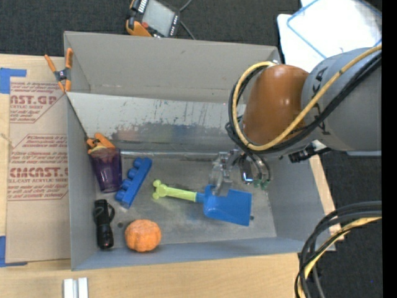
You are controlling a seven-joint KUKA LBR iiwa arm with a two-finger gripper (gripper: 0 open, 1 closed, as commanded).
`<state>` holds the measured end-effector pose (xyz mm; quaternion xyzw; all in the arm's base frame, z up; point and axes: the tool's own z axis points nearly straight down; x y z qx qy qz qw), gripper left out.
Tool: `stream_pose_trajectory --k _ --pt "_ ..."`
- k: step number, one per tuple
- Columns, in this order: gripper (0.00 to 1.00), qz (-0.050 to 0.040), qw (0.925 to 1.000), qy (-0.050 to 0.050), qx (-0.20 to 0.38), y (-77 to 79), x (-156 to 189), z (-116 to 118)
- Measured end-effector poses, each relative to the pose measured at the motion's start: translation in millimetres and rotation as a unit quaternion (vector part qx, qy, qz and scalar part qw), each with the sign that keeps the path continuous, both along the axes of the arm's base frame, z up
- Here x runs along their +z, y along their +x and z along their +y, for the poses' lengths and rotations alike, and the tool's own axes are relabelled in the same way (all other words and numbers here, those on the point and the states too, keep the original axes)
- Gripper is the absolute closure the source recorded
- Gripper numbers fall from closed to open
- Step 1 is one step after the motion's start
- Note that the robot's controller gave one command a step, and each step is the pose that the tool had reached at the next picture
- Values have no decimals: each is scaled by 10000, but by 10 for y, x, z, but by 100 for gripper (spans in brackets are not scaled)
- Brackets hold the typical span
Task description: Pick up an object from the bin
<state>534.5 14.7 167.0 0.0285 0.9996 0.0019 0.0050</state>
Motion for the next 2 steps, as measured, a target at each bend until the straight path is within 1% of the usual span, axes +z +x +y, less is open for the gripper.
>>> stream_pose_trajectory --k 1,2 --pt "100 4 10000 -4 93 -78 -831 92" --pt "100 -99 9996 -8 279 97 -222 157"
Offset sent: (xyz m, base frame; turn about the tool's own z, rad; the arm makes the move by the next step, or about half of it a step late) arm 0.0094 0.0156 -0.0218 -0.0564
